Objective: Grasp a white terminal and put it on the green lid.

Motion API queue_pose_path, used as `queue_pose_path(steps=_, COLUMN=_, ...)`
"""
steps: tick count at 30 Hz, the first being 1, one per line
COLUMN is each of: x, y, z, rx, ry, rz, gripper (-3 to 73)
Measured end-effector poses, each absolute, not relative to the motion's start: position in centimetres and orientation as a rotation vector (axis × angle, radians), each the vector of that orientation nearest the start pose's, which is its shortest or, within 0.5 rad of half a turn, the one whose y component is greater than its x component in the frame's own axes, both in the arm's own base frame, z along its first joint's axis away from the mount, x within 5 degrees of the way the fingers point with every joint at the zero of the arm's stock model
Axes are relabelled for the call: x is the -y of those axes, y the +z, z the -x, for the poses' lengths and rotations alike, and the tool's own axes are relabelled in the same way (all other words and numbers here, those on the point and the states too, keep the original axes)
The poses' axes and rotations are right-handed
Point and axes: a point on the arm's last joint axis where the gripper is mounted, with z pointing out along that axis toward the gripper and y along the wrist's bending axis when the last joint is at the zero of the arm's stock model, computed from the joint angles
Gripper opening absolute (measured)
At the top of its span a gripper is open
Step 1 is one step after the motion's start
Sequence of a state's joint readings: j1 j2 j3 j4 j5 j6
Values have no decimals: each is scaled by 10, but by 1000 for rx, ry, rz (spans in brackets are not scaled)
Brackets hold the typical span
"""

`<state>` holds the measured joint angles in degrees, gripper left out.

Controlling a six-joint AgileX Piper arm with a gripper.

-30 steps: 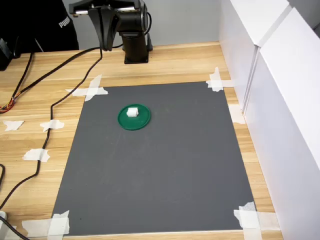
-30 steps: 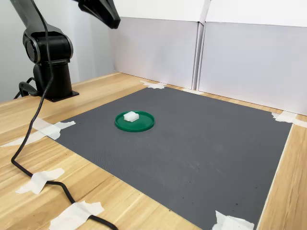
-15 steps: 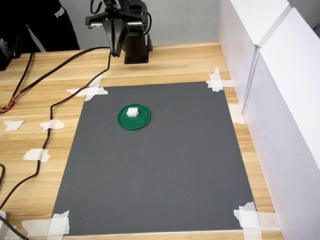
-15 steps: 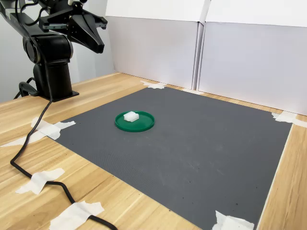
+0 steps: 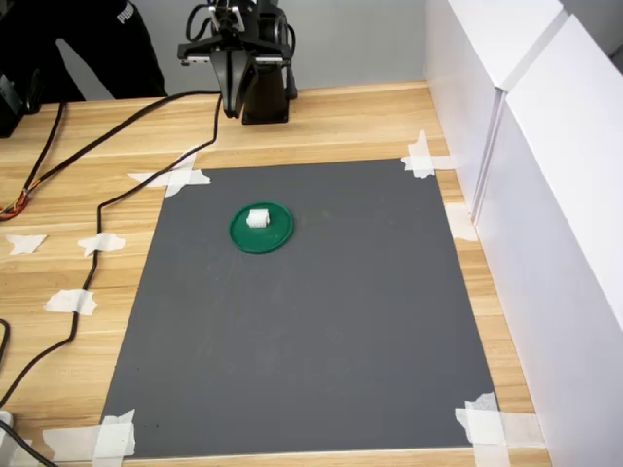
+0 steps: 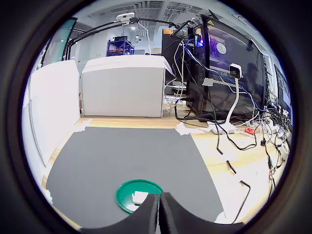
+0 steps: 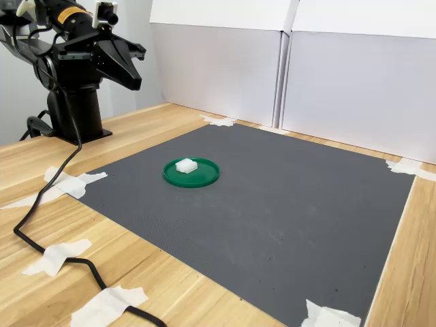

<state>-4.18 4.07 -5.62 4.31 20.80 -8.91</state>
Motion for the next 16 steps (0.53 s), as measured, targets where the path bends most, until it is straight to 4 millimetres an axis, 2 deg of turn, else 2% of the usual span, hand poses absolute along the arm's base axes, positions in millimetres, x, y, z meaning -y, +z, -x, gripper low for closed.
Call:
queue_pose_path(steps=9, x=1, y=193, z=-55, rx=-1871, ry=-83, rz=31, gripper=-16)
queue_pose_path(steps=16, x=1, y=192, z=-55, rx=-1876, ry=-83, rz=31, gripper=-16)
